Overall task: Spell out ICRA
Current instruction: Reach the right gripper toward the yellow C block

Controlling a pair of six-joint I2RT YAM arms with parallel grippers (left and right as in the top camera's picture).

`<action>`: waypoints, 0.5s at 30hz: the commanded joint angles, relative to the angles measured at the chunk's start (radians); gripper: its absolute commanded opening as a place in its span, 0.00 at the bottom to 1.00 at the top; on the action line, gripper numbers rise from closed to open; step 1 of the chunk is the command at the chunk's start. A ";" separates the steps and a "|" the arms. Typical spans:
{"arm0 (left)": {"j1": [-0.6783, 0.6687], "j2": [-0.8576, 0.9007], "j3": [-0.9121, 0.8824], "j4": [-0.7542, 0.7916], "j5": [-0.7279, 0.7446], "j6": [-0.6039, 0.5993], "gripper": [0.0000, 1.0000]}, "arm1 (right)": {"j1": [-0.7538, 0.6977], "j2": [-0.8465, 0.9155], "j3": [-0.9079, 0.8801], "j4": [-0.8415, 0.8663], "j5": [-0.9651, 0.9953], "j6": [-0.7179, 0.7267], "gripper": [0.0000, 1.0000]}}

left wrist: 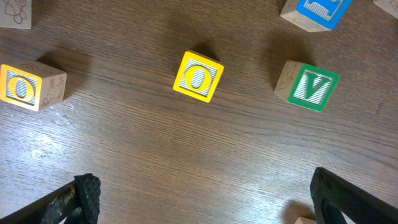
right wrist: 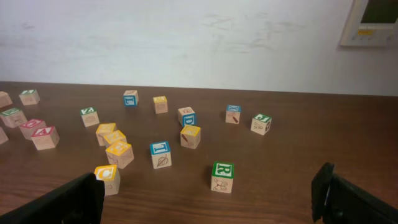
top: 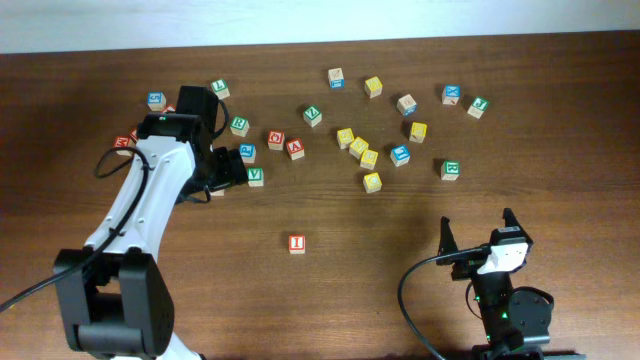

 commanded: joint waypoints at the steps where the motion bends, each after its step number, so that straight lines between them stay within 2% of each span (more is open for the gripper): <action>1: 0.003 0.011 0.005 -0.002 -0.016 -0.012 0.99 | -0.002 -0.006 -0.005 0.021 -0.261 0.235 0.98; 4: 0.003 0.011 0.005 -0.002 -0.016 -0.012 0.99 | -0.002 -0.006 -0.005 0.034 -0.548 0.475 0.98; 6: 0.003 0.011 0.005 -0.002 -0.016 -0.012 0.99 | -0.002 -0.006 -0.005 0.125 -0.594 0.648 0.98; 8: 0.003 0.011 0.005 -0.002 -0.016 -0.012 0.99 | -0.002 -0.006 -0.005 0.302 -0.676 0.667 0.98; 11: 0.003 0.011 0.005 -0.002 -0.016 -0.012 0.99 | -0.003 -0.006 0.002 0.579 -0.651 0.734 0.98; 12: 0.003 0.011 0.005 -0.002 -0.016 -0.012 0.99 | -0.003 -0.006 0.023 0.634 -0.600 0.734 0.98; 15: 0.003 0.011 0.005 -0.002 -0.016 -0.012 0.99 | -0.003 -0.004 0.145 0.644 -0.433 0.701 0.98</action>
